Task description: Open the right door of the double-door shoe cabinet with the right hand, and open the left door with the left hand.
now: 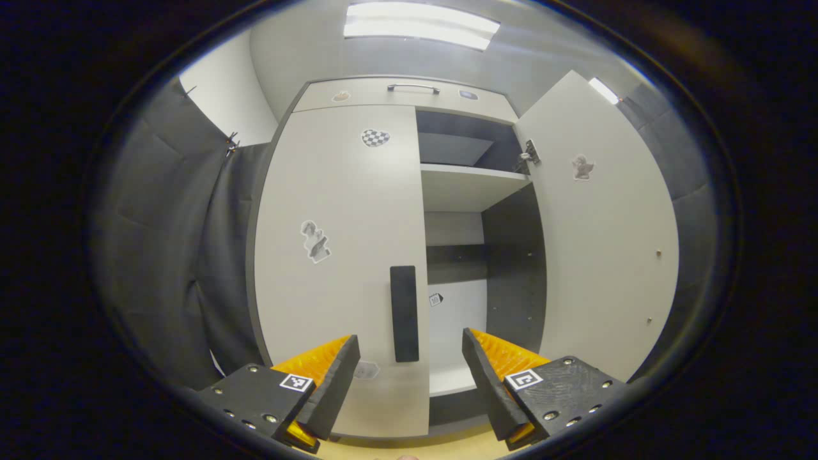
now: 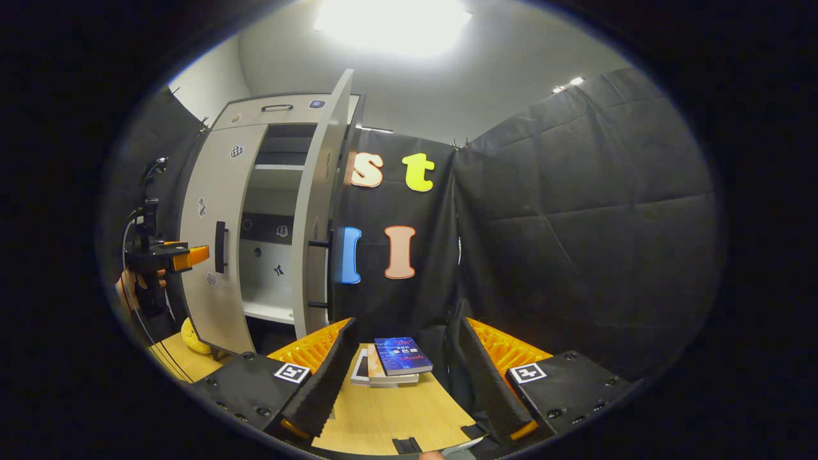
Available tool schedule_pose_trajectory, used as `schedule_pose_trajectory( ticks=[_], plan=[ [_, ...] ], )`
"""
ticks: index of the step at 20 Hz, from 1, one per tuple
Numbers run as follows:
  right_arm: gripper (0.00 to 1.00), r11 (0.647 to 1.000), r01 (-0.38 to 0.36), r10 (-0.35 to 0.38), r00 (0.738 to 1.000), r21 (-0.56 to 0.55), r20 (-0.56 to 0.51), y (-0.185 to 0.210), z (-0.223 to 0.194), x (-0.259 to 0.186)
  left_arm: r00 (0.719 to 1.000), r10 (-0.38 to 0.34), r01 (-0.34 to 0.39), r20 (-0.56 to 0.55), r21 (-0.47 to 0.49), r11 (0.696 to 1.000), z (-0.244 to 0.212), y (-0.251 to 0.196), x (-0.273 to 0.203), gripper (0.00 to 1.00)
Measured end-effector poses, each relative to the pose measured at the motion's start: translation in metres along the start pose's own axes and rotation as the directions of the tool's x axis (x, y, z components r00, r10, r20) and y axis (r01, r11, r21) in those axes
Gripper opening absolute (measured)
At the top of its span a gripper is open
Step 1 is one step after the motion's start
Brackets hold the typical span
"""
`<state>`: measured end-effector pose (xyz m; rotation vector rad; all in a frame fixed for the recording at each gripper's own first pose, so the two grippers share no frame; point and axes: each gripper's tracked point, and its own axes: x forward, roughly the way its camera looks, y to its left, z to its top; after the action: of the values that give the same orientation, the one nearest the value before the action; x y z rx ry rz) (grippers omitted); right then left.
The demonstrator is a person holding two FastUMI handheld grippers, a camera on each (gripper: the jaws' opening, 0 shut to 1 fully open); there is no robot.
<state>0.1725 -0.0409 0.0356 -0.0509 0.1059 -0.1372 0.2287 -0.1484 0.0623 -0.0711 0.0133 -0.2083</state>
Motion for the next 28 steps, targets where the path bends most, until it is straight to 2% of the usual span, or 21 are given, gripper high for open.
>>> schedule_pose_trajectory(
  ticks=[7,11,14,16,18,21,23,24,28],
  plan=[
    [0.98,0.997,0.070,-0.069,0.997,0.041,-0.038,-0.012,-0.012,-0.010,0.999,0.047,-0.048,-0.022,-0.012,0.999,-0.010,0.011,0.055,0.94],
    [0.96,0.994,0.094,-0.091,0.994,0.062,-0.054,-0.017,-0.019,-0.013,0.997,0.060,-0.059,-0.042,0.031,0.998,-0.017,0.011,0.078,0.94],
    [0.98,0.993,0.100,-0.095,0.993,0.067,-0.066,-0.018,-0.022,-0.012,0.996,0.062,-0.061,-0.071,0.028,0.998,-0.025,0.011,0.091,0.94],
    [0.98,0.992,0.106,-0.101,0.992,0.065,-0.071,-0.020,-0.023,-0.012,0.995,0.068,-0.067,-0.076,0.021,0.998,-0.027,0.010,0.095,0.77],
    [0.98,0.992,0.108,-0.102,0.992,0.068,-0.075,-0.021,-0.025,-0.013,0.995,0.084,-0.084,-0.059,0.009,0.996,-0.027,0.013,0.099,0.76],
    [0.98,0.992,0.104,-0.099,0.992,0.069,-0.074,-0.022,-0.025,-0.012,0.993,0.103,-0.105,-0.053,-0.028,0.994,-0.027,0.018,0.101,0.40],
    [0.98,0.992,0.102,-0.097,0.993,0.069,-0.071,-0.025,-0.026,-0.010,0.995,0.084,-0.086,-0.059,-0.039,0.996,-0.028,0.011,0.096,0.51],
    [0.96,0.993,0.095,-0.090,0.993,0.075,-0.072,-0.024,-0.026,-0.008,0.994,0.084,-0.086,-0.075,-0.023,0.996,-0.032,0.010,0.099,0.31],
    [0.96,0.993,0.053,-0.046,0.997,0.105,-0.066,-0.018,-0.028,0.001,0.991,0.091,-0.093,-0.094,-0.016,0.996,-0.034,0.012,0.096,0.20]
  ],
)
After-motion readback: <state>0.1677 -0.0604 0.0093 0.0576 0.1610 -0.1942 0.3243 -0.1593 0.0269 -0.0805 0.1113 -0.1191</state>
